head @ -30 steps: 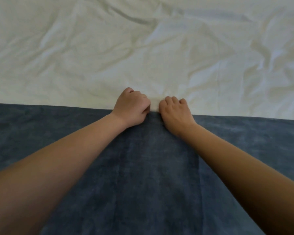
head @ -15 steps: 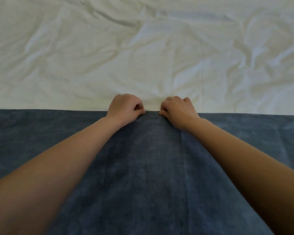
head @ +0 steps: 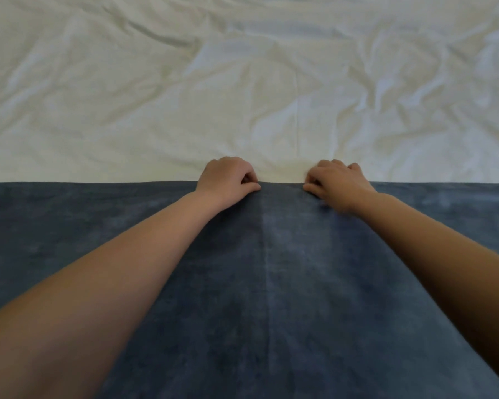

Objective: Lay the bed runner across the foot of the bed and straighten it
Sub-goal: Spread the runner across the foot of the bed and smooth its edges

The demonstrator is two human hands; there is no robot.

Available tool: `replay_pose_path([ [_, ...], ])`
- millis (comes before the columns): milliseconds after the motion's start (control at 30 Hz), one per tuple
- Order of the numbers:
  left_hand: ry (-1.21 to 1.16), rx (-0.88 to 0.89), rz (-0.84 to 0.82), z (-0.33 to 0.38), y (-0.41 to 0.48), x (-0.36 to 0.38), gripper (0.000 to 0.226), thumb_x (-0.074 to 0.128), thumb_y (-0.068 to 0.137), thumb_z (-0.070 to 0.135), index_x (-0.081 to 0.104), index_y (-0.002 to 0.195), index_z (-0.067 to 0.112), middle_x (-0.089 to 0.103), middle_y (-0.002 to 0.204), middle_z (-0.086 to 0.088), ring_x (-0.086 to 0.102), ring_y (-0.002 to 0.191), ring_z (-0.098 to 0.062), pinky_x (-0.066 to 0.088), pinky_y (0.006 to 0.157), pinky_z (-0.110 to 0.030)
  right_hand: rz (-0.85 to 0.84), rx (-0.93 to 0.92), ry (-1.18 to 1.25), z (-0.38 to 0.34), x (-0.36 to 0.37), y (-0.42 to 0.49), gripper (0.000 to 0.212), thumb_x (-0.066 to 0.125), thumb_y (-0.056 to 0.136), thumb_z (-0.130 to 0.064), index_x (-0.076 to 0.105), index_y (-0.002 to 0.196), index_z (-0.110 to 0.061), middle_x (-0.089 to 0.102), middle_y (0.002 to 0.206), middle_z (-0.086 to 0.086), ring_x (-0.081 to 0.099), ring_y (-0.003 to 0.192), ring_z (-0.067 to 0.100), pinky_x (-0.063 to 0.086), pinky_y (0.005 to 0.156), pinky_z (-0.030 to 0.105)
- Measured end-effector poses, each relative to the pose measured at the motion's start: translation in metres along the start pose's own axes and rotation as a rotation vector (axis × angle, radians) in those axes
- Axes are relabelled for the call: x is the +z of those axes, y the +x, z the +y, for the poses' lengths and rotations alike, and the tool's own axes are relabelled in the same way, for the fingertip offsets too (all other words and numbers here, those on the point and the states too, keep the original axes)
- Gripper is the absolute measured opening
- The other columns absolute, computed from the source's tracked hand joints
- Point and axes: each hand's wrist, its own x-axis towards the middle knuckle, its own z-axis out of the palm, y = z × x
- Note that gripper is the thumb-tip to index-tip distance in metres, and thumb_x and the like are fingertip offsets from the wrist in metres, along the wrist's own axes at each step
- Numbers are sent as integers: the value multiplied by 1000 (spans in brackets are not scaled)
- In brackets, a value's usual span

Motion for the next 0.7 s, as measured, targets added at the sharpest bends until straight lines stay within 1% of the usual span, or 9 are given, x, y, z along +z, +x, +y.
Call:
replay_pose_path([
  [67, 22, 17, -12, 17, 9, 6, 12, 65, 86, 30, 71, 88, 21, 69, 93, 6, 61, 88, -16, 47, 81, -33, 21, 14, 10, 17, 0, -5, 22, 45, 95, -42, 59, 94, -25, 52, 99, 0, 48, 100, 24, 30, 81, 40],
  [133, 79, 18, -8, 27, 16, 10, 9, 64, 87, 26, 70, 85, 21, 69, 93, 5, 62, 89, -18, 44, 81, -32, 50, 18, 25, 26, 3, -5, 22, 43, 96, -41, 60, 95, -26, 53, 99, -1, 48, 99, 23, 28, 80, 39],
  [267, 132, -80, 21, 36, 20, 15, 7, 63, 84, 24, 69, 81, 24, 70, 89, 5, 62, 89, -20, 44, 83, -34, 82, 74, 86, 27, 11, 3, 27, 41, 97, -41, 63, 97, -26, 54, 99, -1, 46, 100, 23, 28, 82, 41],
  [333, 117, -120, 40, 42, 20, 19, 11, 59, 82, 23, 69, 79, 22, 69, 87, 5, 62, 85, -20, 45, 80, -32, 103, 74, 104, 30, 13, 3, 27, 42, 96, -44, 63, 93, -26, 50, 94, -3, 43, 94, 20, 27, 80, 40],
  [400, 80, -138, 55, 54, 22, 23, 16, 56, 82, 28, 70, 81, 21, 69, 86, 6, 61, 84, -19, 46, 80, -33, 112, 45, 118, 43, 11, -5, 26, 44, 94, -46, 60, 88, -26, 48, 90, -5, 39, 88, 17, 26, 79, 39],
  [467, 42, -116, 42, 70, 29, 28, 19, 58, 84, 36, 71, 82, 21, 68, 86, 7, 61, 84, -18, 47, 82, -35, 108, 35, 113, 67, 7, -18, 25, 45, 94, -45, 58, 85, -26, 49, 89, -5, 42, 88, 17, 28, 79, 39],
  [533, 25, -60, 9, 92, 38, 36, 20, 62, 84, 40, 71, 83, 22, 68, 87, 7, 61, 84, -17, 48, 83, -36, 96, 76, 118, 99, 4, -32, 27, 44, 95, -44, 59, 85, -24, 54, 89, -3, 49, 88, 20, 29, 79, 39],
  [600, 31, -4, -18, 115, 49, 45, 17, 64, 84, 37, 70, 87, 21, 68, 89, 6, 61, 86, -17, 47, 84, -36, 91, 130, 110, 130, 1, -46, 27, 43, 96, -43, 61, 86, -25, 57, 90, -3, 51, 89, 21, 28, 79, 40],
  [700, 96, 27, -22, 137, 62, 57, 9, 64, 86, 28, 69, 88, 21, 68, 91, 4, 61, 90, -20, 44, 84, -35, 119, 161, 60, 158, 3, -57, 27, 41, 96, -42, 63, 92, -28, 52, 90, -5, 48, 94, 21, 27, 79, 40],
])
